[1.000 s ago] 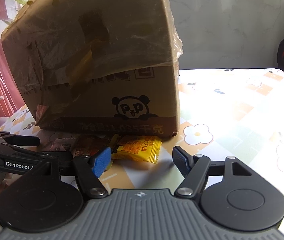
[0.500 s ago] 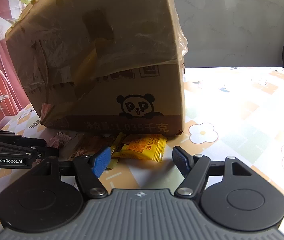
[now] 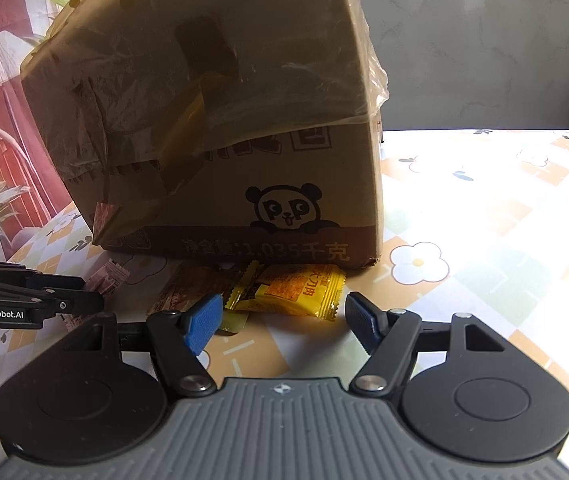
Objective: Organize snacks
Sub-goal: 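Grasp the small red sachet with the left tool, then grasp the gold peanut bag with right tool while left tool holds the sachet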
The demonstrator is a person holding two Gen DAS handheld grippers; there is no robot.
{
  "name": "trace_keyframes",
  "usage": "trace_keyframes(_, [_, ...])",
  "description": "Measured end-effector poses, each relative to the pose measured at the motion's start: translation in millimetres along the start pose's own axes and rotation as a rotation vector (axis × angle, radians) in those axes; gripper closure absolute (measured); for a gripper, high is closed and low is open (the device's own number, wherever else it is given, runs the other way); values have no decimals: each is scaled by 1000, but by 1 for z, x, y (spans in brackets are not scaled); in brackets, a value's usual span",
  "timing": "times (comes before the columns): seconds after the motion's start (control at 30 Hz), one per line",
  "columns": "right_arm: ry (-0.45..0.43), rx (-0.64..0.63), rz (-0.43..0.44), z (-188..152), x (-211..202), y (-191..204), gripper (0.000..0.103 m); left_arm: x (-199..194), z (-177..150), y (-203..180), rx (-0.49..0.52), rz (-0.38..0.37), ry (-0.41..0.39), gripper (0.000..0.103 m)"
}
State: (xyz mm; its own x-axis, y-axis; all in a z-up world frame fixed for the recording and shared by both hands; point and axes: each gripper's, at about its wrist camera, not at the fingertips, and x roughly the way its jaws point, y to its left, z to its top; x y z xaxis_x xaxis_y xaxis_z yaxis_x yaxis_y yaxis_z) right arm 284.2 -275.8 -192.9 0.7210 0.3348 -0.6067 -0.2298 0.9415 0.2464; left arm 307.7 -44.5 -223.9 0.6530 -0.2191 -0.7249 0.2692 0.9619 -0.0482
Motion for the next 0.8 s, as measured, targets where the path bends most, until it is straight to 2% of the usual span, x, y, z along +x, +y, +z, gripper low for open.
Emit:
trace_keyframes(0.07, [5,-30,7,3,-1,4,32,-4,0,3,-5,-9,-10,61])
trace_keyframes(0.17, [22,-146,8,10,-2,21,32,-10,-1,12,-29,-19,-21,61])
trace_keyframes(0.3, [69,-264,91,20,9,46,32,-14,-3,21,-58,-27,-37,61])
trace_keyframes(0.43, [119,-416,108,26,28,71,34,-21,-4,29,-86,-36,-58,60])
trace_keyframes(0.67, [178,-481,102,34,54,89,34,-31,-7,45,-131,-44,-76,60])
trace_keyframes(0.8, [211,-435,104,34,65,84,32,-33,-8,45,-137,-54,-83,60])
